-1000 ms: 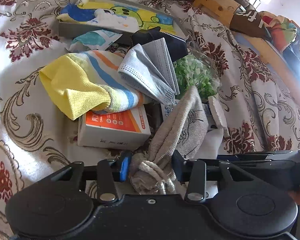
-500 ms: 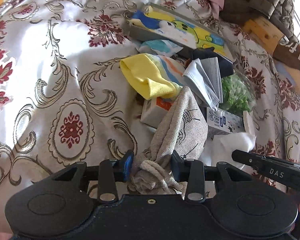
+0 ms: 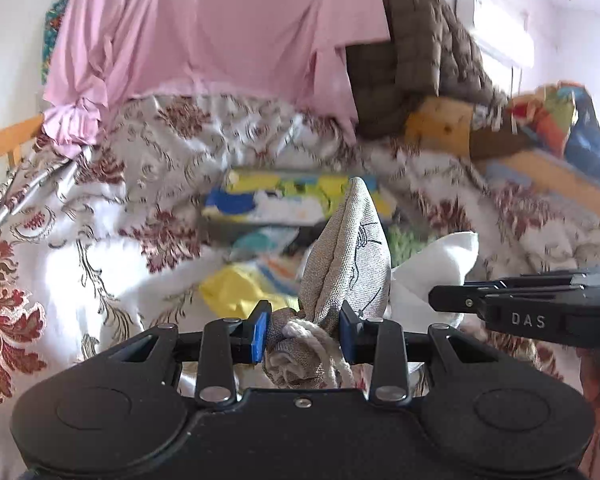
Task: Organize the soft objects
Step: 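Carry the pouch with the left gripper while the right gripper carries the sock toward the picture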
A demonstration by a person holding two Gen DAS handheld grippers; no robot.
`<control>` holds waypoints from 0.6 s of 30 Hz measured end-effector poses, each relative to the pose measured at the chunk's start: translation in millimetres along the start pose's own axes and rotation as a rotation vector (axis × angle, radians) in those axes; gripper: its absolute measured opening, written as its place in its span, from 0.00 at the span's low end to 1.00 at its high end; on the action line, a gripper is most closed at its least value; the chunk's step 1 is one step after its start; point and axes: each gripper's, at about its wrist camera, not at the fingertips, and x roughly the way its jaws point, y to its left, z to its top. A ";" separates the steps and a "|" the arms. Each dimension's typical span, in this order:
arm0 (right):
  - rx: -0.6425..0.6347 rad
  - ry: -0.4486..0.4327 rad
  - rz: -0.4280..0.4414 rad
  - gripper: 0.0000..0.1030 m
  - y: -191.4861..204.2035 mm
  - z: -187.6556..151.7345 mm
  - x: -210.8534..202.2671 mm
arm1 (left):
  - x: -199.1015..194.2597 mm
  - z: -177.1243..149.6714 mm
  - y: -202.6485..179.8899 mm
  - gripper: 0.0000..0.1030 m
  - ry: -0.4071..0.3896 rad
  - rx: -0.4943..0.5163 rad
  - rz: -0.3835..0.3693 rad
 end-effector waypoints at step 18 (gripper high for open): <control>0.040 -0.265 -0.089 0.08 -54.1 57.5 36.8 | 24.0 69.9 19.4 0.36 -0.165 -0.165 0.008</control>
